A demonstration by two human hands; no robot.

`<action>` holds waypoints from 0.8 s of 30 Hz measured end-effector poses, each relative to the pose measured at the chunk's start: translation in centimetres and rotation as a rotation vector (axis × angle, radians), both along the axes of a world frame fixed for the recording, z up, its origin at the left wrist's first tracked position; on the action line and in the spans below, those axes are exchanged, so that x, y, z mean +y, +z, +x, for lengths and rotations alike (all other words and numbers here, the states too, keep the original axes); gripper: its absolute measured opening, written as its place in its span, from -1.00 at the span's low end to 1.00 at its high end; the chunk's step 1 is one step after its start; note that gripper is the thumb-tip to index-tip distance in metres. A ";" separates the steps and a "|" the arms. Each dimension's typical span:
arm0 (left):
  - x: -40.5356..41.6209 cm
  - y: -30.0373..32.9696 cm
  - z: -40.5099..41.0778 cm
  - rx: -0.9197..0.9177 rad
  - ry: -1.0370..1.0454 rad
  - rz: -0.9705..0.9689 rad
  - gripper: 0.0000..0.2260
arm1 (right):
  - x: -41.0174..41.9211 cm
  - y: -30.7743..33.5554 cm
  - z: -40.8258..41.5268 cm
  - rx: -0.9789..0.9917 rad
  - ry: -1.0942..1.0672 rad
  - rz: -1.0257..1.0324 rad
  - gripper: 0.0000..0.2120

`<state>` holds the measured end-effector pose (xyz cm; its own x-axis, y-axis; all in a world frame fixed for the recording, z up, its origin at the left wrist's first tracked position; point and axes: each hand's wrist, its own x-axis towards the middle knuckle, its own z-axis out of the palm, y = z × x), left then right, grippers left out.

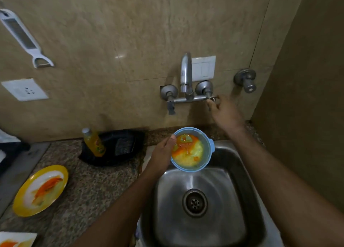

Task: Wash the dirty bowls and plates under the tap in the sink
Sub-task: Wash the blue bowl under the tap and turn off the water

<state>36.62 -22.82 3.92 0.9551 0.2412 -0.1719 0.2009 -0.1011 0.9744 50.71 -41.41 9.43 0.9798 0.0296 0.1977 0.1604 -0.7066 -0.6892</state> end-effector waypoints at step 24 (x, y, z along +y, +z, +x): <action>-1.0 -0.7 1.3 0.136 -0.009 -0.142 -0.66 | 0.6 -1.5 0.7 -0.050 -0.010 0.074 -0.67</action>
<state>37.96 -23.81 3.24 0.9227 0.1965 -0.3316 0.3317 0.0332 0.9428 51.40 -40.80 7.94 0.9689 0.0035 0.2476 0.1891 -0.6557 -0.7310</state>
